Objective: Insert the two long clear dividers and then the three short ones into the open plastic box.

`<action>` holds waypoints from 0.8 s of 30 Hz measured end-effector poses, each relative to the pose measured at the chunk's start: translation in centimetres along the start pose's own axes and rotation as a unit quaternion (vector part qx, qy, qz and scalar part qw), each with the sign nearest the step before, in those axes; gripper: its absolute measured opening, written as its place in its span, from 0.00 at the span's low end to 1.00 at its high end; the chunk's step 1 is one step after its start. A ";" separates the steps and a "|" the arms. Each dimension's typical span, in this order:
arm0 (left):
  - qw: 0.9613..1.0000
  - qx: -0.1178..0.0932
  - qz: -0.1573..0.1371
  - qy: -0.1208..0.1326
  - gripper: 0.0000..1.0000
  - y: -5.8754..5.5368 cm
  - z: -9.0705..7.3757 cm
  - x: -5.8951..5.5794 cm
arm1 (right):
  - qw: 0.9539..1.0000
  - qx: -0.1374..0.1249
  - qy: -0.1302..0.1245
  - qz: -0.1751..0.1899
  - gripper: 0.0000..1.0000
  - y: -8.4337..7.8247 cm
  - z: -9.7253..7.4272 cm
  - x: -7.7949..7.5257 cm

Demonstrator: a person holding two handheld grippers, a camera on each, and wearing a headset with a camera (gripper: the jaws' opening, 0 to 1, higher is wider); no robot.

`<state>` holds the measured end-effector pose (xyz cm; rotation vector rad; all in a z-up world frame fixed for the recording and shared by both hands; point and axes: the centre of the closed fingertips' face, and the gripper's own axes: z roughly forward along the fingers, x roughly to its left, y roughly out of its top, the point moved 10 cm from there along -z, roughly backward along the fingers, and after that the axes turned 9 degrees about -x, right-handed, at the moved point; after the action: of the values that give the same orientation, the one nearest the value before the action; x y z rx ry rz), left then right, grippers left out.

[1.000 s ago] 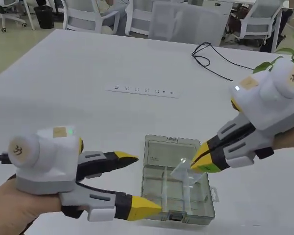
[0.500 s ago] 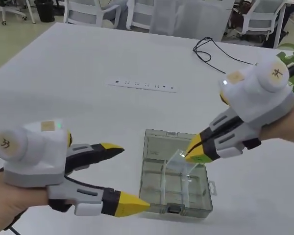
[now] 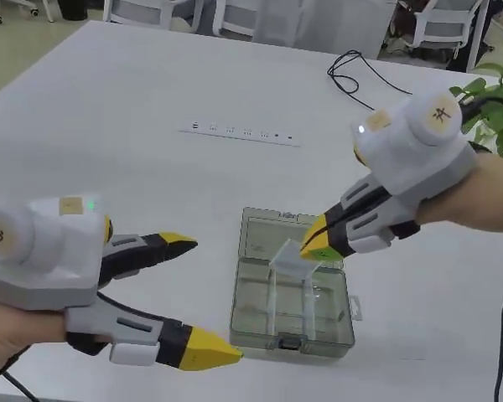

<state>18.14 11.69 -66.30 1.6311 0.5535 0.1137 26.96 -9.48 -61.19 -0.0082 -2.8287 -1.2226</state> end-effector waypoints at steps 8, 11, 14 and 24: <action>1.000 0.017 0.008 -0.005 1.00 -0.2 0.2 0.2 | 1.000 0.001 -0.001 0.003 0.03 -0.1 1.3 -0.6; 1.000 0.021 0.007 -0.002 1.00 -0.4 0.3 0.4 | 1.000 0.002 -0.003 0.004 0.03 -0.5 2.1 -0.8; 1.000 0.020 0.006 0.001 1.00 -0.4 0.2 0.4 | 1.000 0.005 -0.004 0.006 0.03 -0.8 2.7 -1.0; 1.000 0.017 -0.002 0.008 1.00 -0.8 -0.1 0.3 | 1.000 0.005 -0.009 0.017 0.03 -1.9 4.5 -1.2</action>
<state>18.10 11.98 -67.16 1.6626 0.5740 0.1139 27.87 -7.45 -65.71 -0.0680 -2.8373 -1.2064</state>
